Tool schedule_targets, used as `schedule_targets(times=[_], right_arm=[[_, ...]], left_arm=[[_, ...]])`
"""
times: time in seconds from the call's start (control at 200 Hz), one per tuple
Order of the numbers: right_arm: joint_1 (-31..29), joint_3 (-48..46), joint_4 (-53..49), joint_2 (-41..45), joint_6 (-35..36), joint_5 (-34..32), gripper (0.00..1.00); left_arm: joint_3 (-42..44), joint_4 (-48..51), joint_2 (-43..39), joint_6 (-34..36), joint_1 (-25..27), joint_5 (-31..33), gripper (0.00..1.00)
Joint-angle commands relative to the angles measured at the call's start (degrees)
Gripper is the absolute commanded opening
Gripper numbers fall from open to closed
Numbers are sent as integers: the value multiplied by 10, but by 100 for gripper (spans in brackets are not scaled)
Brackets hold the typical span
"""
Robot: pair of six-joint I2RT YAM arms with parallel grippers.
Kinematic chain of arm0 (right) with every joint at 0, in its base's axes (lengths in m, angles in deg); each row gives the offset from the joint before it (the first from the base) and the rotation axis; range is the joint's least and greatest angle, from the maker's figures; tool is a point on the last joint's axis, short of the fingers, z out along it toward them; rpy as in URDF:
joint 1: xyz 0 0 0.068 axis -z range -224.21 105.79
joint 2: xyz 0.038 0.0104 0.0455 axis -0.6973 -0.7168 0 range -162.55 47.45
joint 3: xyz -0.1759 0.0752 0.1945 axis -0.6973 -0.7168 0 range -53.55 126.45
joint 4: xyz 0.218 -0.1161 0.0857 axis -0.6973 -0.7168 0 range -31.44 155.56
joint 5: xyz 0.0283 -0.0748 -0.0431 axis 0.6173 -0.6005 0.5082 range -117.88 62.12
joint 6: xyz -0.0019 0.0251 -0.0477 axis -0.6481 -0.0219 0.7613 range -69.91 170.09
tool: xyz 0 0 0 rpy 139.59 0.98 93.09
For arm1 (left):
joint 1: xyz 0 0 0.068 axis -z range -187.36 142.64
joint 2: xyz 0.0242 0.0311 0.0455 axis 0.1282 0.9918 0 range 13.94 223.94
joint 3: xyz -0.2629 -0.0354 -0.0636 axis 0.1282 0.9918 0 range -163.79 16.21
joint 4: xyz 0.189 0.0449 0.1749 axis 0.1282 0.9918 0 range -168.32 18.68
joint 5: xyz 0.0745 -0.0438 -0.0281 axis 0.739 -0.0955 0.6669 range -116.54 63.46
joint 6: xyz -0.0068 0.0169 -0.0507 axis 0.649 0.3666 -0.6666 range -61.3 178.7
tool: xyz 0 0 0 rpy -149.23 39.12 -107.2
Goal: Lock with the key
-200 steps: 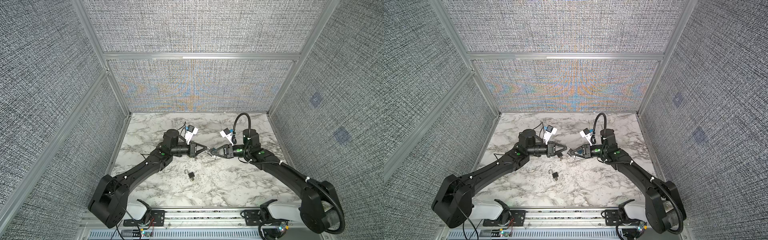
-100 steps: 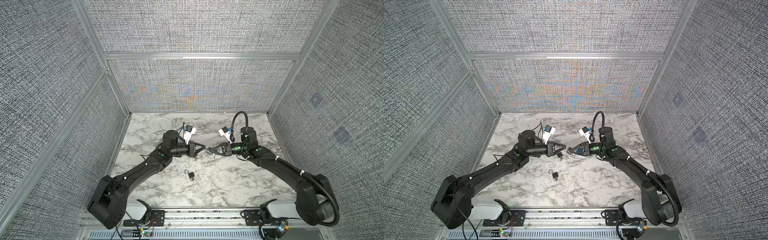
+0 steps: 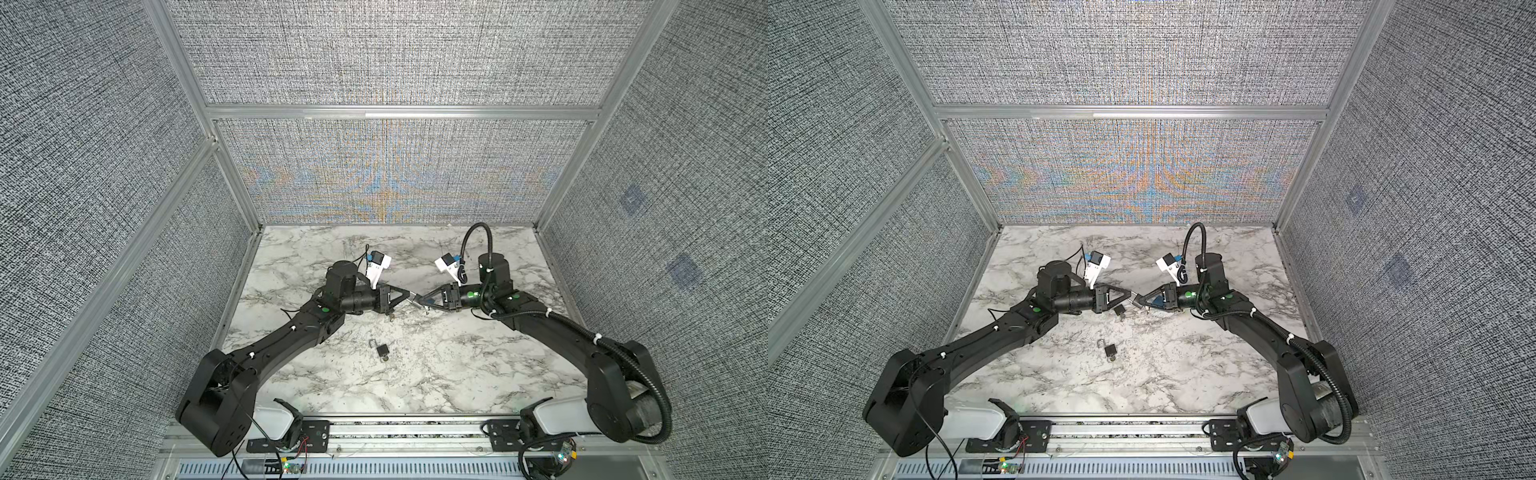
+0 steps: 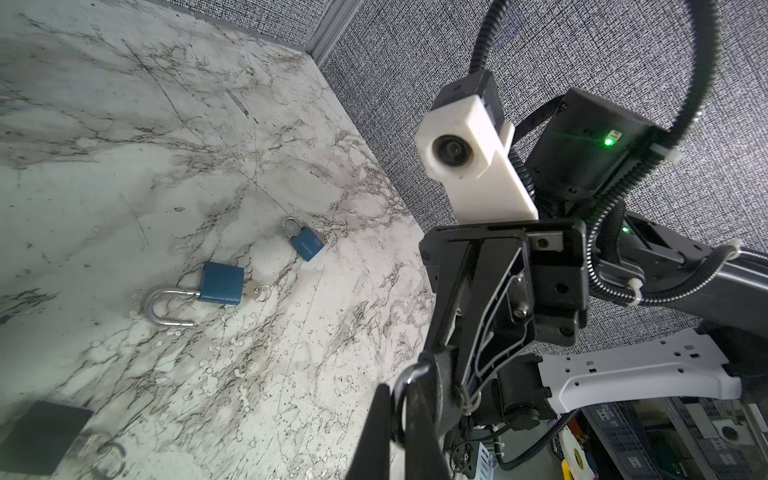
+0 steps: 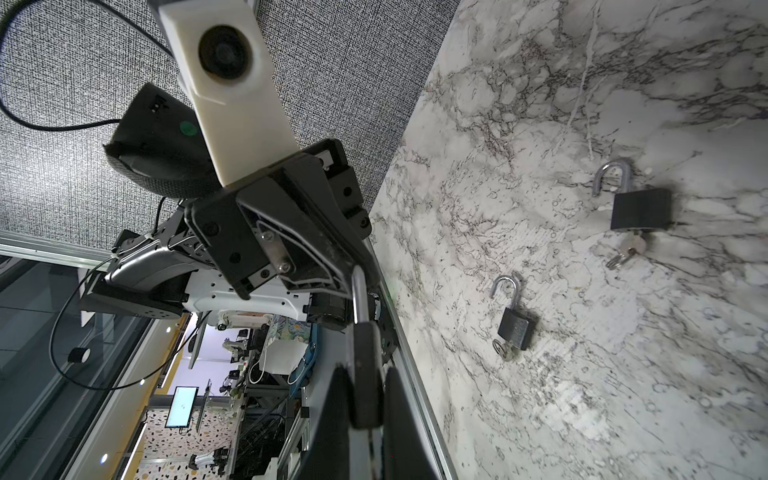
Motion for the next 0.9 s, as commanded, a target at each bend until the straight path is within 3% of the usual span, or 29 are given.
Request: schedule_targets(times=[0.0, 0.695, 0.895], right_arm=[[-3, 14, 81, -3, -13, -39, 0], [-7, 27, 96, -31, -10, -43, 0], [-7, 5, 90, -21, -1, -42, 0]], left_arm=[[1, 12, 4, 16, 9, -87, 0], [16, -30, 8, -15, 14, -84, 0], [19, -18, -6, -5, 7, -20, 0]])
